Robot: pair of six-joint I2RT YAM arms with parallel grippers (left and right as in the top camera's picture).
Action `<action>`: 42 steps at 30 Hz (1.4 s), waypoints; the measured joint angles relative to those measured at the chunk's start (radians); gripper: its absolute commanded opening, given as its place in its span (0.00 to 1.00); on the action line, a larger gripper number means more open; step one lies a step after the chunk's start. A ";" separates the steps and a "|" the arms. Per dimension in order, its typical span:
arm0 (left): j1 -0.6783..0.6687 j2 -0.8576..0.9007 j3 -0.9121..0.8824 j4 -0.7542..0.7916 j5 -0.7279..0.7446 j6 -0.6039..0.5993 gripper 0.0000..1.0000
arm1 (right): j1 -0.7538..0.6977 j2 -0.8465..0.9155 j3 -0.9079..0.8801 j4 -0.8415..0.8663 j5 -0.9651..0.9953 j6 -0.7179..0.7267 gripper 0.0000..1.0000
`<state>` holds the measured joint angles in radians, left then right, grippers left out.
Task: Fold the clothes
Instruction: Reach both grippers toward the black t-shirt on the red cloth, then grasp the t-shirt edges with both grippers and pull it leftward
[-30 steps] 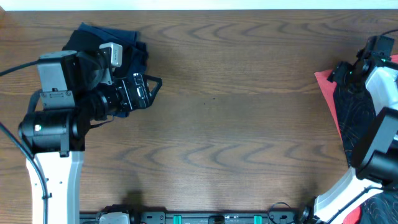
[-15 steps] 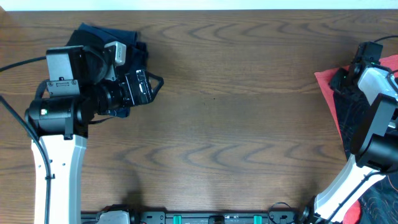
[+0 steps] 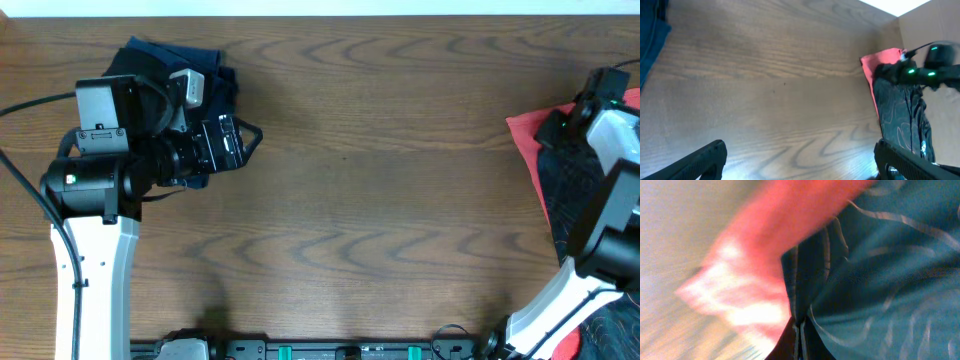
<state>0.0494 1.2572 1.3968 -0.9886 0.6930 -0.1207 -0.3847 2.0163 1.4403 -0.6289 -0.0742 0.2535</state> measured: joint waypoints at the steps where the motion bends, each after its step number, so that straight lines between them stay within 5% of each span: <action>1: 0.000 0.000 0.000 -0.004 0.000 0.008 0.95 | 0.001 -0.040 0.000 -0.008 -0.053 -0.014 0.01; 9: -0.001 0.000 0.000 -0.006 -0.001 0.041 0.96 | 0.101 -0.287 0.001 -0.080 -0.239 -0.061 0.01; 21: -0.129 0.017 0.000 -0.006 -0.004 0.045 0.99 | 0.521 -0.296 0.001 -0.139 -0.278 -0.089 0.01; 22: -0.134 0.019 0.000 -0.006 -0.004 0.046 0.99 | 0.550 -0.295 0.001 -0.142 -0.278 -0.095 0.04; 26: -0.151 0.032 0.000 -0.006 -0.005 0.047 0.98 | 0.673 -0.294 0.001 -0.142 -0.276 -0.136 0.39; 29: -0.172 0.051 0.000 -0.006 -0.015 0.047 0.98 | 0.726 -0.294 0.001 -0.137 -0.238 -0.146 0.52; 33: -0.218 0.103 0.000 -0.001 -0.021 0.047 0.98 | 0.695 -0.294 0.001 -0.105 -0.176 -0.126 0.61; 42: -0.396 0.322 0.000 0.155 -0.025 0.045 0.91 | 0.386 -0.294 0.001 -0.105 -0.174 -0.037 0.55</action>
<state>-0.3466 1.5791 1.3968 -0.8337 0.6682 -0.0753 0.0017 1.7222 1.4410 -0.7341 -0.2485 0.2169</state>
